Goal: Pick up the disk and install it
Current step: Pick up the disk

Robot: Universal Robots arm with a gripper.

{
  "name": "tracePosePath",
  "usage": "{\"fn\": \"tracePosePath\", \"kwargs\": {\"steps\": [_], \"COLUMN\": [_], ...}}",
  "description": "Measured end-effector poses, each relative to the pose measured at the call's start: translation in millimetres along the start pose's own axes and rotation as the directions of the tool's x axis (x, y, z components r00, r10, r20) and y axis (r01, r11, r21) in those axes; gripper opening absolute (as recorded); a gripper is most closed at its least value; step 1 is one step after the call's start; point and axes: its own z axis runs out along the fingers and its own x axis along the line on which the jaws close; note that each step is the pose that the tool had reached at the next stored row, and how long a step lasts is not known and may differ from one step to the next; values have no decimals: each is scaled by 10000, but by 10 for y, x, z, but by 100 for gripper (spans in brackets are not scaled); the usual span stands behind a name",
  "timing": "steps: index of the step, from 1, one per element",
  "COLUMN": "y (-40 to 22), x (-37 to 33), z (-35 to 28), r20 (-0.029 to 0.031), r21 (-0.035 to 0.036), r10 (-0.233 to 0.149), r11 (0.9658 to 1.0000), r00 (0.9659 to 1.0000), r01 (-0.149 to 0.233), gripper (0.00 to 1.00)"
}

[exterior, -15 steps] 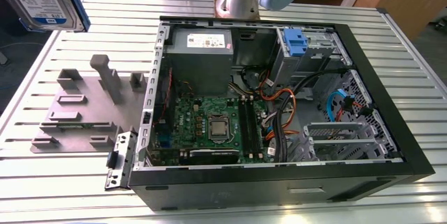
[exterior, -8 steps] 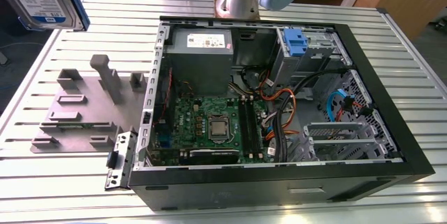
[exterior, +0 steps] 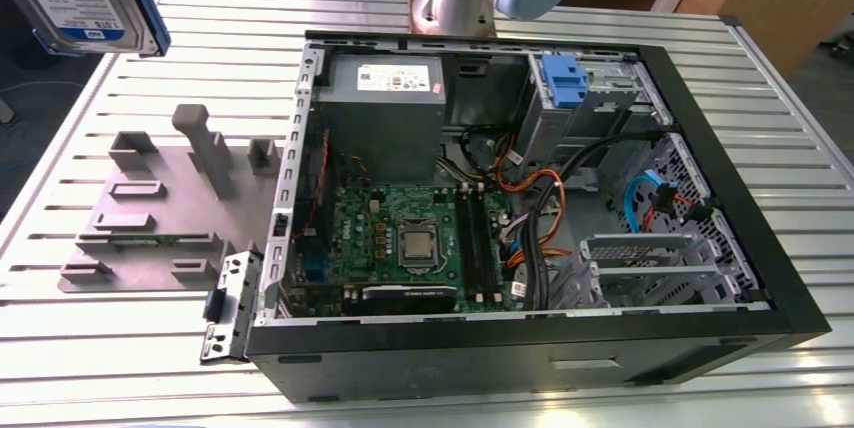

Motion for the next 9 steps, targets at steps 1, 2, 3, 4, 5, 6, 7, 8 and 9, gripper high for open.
{"fn": "tracePosePath", "kwargs": {"steps": [1, 2, 3, 4, 5, 6, 7, 8, 9], "y": [-22, -37, -53, -71, -88, -107, -128, -147, -165], "x": [0, 0, 0, 0, 0, -1, -1, -2, -2], "z": [1, 1, 1, 1, 1, 1, 1, 1, 1], "r20": [1, 1, 1, 1, 1, 1, 2, 2, 2], "r21": [2, 1, 1, 1, 2, 2, 2, 3, 2], "r10": [-1, -1, -1, -1, -1, -1, -1, -1, -1], "r11": [10000, 10000, 10000, 10000, 10000, 10000, 10000, 10000, 10000], "r00": [10000, 10000, 10000, 10000, 10000, 10000, 10000, 10000, 10000], "r01": [1, 1, 1, 1, 1, 1, 1, 1, 1], "gripper": [35, 35, 35, 35, 35, 35, 35, 35, 35]}}
